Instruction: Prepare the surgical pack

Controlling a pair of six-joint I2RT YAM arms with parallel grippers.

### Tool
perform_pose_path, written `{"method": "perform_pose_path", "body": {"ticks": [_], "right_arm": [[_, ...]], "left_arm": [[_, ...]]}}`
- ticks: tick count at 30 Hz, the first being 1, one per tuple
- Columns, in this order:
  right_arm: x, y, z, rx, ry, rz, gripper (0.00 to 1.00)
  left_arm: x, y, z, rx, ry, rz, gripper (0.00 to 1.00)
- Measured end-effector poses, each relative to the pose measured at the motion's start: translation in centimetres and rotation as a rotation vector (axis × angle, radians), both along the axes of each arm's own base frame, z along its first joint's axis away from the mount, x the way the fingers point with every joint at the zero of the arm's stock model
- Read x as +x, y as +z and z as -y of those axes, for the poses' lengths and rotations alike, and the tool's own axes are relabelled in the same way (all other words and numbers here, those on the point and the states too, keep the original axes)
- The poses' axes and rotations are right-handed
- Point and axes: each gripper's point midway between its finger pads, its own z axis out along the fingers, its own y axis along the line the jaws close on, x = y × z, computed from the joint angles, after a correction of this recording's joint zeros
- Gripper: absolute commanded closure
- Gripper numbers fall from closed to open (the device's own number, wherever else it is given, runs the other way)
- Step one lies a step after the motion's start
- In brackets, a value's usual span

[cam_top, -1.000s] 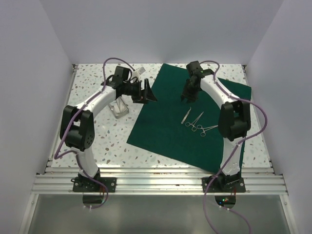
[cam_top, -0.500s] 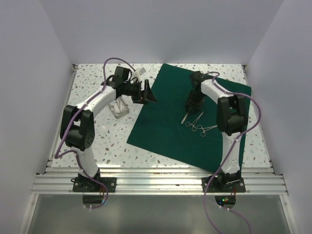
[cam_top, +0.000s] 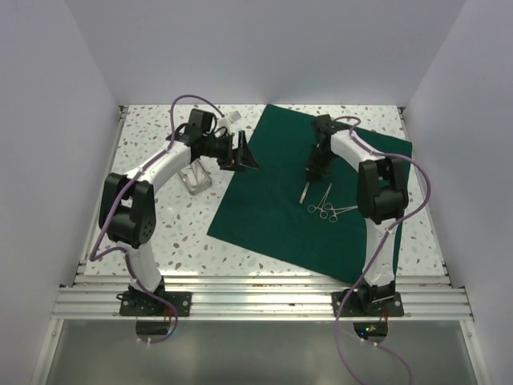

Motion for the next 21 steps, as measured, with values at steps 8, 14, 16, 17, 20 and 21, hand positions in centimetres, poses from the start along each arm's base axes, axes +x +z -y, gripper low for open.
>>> {"method": "perform_pose_path", "body": {"ticks": [8, 14, 16, 17, 20, 21], "right_arm": [[2.1, 7.3, -7.0, 0.259, 0.097, 0.219, 1.00], [2.3, 11.5, -13.1, 0.459, 0.189, 0.320, 1.00], [1.9, 12.0, -14.6, 0.497, 0.212, 0.322, 1.00], [1.6, 12.3, -15.3, 0.516, 0.223, 0.321, 1.00], [1.1, 13.1, -16.6, 0.558, 0.241, 0.319, 1.00], [1.2, 13.4, -16.9, 0.568, 0.243, 0.324, 1.00]], "left_arm": [[-0.3, 0.3, 1.6, -0.024, -0.048, 0.005, 0.18], [-0.9, 0.0, 2.4, -0.025, -0.073, -0.005, 0.24], [-0.9, -0.1, 2.4, -0.023, -0.073, -0.008, 0.27], [-0.9, -0.2, 2.4, -0.021, -0.073, -0.010, 0.30], [-0.9, -0.5, 2.3, -0.010, -0.069, -0.011, 0.40], [-0.9, -0.6, 2.3, -0.005, -0.066, -0.013, 0.42]]}}
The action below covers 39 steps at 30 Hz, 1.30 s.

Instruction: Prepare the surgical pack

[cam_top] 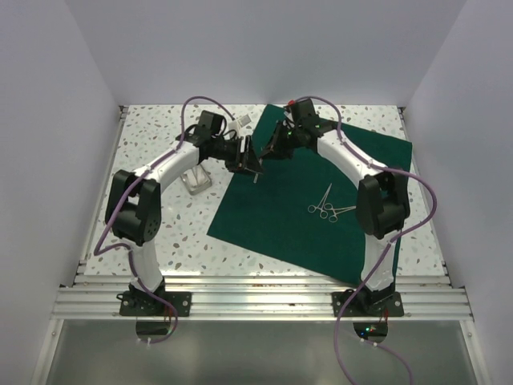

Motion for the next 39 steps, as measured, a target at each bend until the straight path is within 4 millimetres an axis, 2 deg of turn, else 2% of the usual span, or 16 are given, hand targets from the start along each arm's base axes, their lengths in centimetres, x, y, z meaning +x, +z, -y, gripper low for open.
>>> {"method": "perform_pose_path", "body": {"ticks": [4, 5, 6, 7, 10, 11, 12, 13, 15, 19, 21, 24, 26, 34, 37, 39], "right_arm": [[0.1, 0.6, -0.5, 0.032, 0.007, 0.005, 1.00], [0.1, 0.7, -0.6, 0.036, 0.008, 0.003, 1.00], [0.0, 0.7, -0.6, 0.042, 0.011, 0.001, 1.00], [0.0, 0.8, -0.7, 0.047, 0.012, -0.001, 0.81], [-0.1, 0.7, -0.6, 0.043, 0.008, -0.009, 0.52], [-0.1, 0.6, -0.3, 0.032, 0.001, -0.014, 0.38], [0.0, 0.5, 0.1, 0.016, -0.011, -0.017, 0.34], [0.1, 0.4, 0.6, -0.003, -0.020, -0.020, 0.31], [0.4, 0.0, 2.1, -0.041, -0.052, -0.038, 0.29], [1.4, -1.8, 7.6, -0.127, -0.170, -0.098, 0.29], [1.2, -2.9, 10.5, -0.165, -0.225, -0.134, 0.28], [0.1, -4.4, 13.3, -0.210, -0.276, -0.191, 0.28], [-0.5, -4.9, 13.8, -0.229, -0.280, -0.213, 0.28], [-1.2, -5.2, 13.5, -0.252, -0.249, -0.218, 0.28], [-1.2, -5.2, 13.7, -0.257, -0.248, -0.218, 0.28], [-1.2, -5.3, 13.8, -0.261, -0.249, -0.218, 0.28]], "left_arm": [[0.0, -0.5, -0.2, 0.017, 0.004, -0.007, 0.61], [0.0, -0.7, -0.2, 0.020, 0.006, -0.010, 0.78], [0.0, -0.9, -0.2, 0.025, 0.010, -0.017, 0.90], [0.1, -1.1, -0.3, 0.030, 0.013, -0.020, 1.00], [0.4, -1.6, -0.7, 0.052, 0.029, -0.022, 1.00], [0.6, -1.9, -1.1, 0.069, 0.046, -0.025, 1.00], [1.0, -2.2, -1.8, 0.092, 0.073, -0.030, 1.00], [1.3, -2.6, -2.5, 0.113, 0.097, -0.037, 1.00], [2.6, -3.6, -5.2, 0.179, 0.188, -0.057, 1.00], [5.6, -5.9, -13.7, 0.300, 0.426, -0.108, 1.00], [6.2, -7.0, -18.0, 0.355, 0.534, -0.141, 1.00], [6.2, -7.9, -21.5, 0.414, 0.623, -0.179, 1.00], [6.1, -8.2, -22.3, 0.441, 0.650, -0.191, 1.00], [5.6, -10.8, -22.7, 0.488, 0.682, -0.265, 0.99], [5.2, -11.4, -23.2, 0.499, 0.696, -0.285, 0.85], [5.0, -11.6, -23.4, 0.504, 0.704, -0.292, 0.65]]}}
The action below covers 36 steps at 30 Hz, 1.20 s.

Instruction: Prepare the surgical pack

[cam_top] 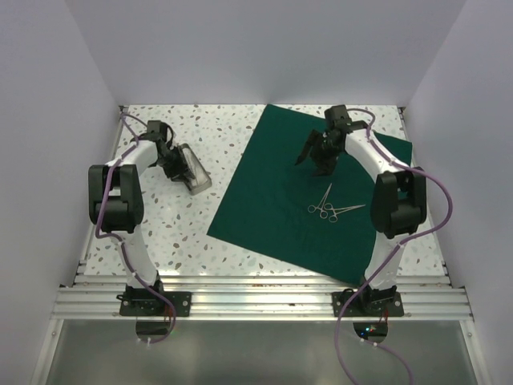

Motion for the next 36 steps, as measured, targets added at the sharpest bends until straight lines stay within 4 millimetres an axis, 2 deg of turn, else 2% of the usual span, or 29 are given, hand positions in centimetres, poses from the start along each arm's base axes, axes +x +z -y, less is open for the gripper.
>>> {"method": "perform_pose_path", "body": {"ticks": [3, 6, 10, 13, 17, 20, 23, 29, 36], "right_arm": [[-0.2, -0.3, 0.7, -0.028, -0.012, -0.013, 0.30], [-0.7, -0.8, 2.1, -0.076, -0.035, -0.041, 0.33], [-1.8, -1.8, 4.8, -0.141, -0.089, -0.080, 0.37], [-3.5, -2.9, 7.6, -0.184, -0.148, -0.133, 0.37], [-5.2, -4.3, 10.6, -0.236, -0.195, -0.191, 0.36], [-6.2, -5.0, 11.3, -0.272, -0.186, -0.220, 0.36], [-6.9, -5.5, 11.6, -0.293, -0.185, -0.239, 0.40], [-8.9, -6.0, 12.8, -0.328, -0.229, -0.284, 0.48], [-9.1, -5.9, 14.5, -0.340, -0.293, -0.280, 0.49]], "left_arm": [[-0.1, -0.1, 0.0, -0.002, 0.006, -0.004, 0.53], [-0.1, -0.1, 0.1, -0.012, -0.001, -0.001, 0.45], [-0.6, 0.2, 0.6, -0.040, -0.021, 0.008, 0.42], [-1.4, 1.3, 1.3, -0.067, -0.047, 0.032, 0.40], [-1.7, 4.2, 2.3, -0.088, -0.089, 0.109, 0.39], [-1.9, 6.8, 4.2, -0.113, -0.149, 0.189, 0.39], [-2.1, 8.4, 6.4, -0.146, -0.211, 0.236, 0.39], [-3.0, 8.8, 9.3, -0.198, -0.292, 0.242, 0.39], [-3.3, 8.9, 10.2, -0.221, -0.318, 0.237, 0.39]]}}
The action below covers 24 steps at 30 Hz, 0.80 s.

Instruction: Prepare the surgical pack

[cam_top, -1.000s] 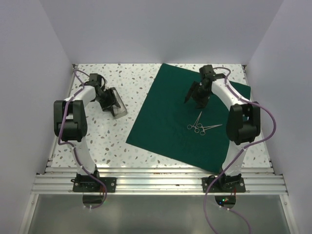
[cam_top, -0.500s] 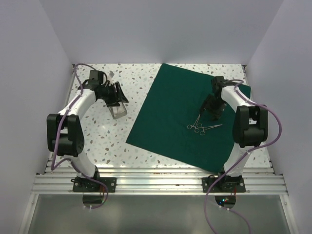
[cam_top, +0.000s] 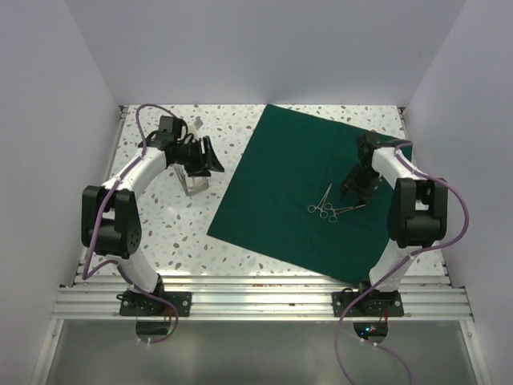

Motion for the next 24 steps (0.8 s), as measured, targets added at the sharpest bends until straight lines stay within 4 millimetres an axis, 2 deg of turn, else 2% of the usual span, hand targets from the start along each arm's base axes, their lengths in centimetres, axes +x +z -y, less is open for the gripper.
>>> {"method": "perform_pose_path", "body": {"ticks": [8, 13, 19, 24], "right_arm": [[-0.7, -1.0, 2.3, 0.000, -0.071, -0.015, 0.50], [-0.3, -1.5, 2.7, 0.001, -0.079, -0.007, 0.52], [-0.1, -3.0, 2.8, 0.005, -0.083, -0.033, 0.55], [-0.2, -3.3, 3.0, 0.010, -0.089, -0.041, 0.62]], "left_arm": [[0.0, -0.5, 0.2, -0.010, -0.008, -0.018, 0.39], [0.2, -0.8, 0.4, -0.012, -0.012, -0.025, 0.39], [0.9, -0.4, 0.8, -0.018, -0.022, -0.013, 0.38], [1.0, -0.3, 1.1, -0.024, -0.032, -0.010, 0.37]]}}
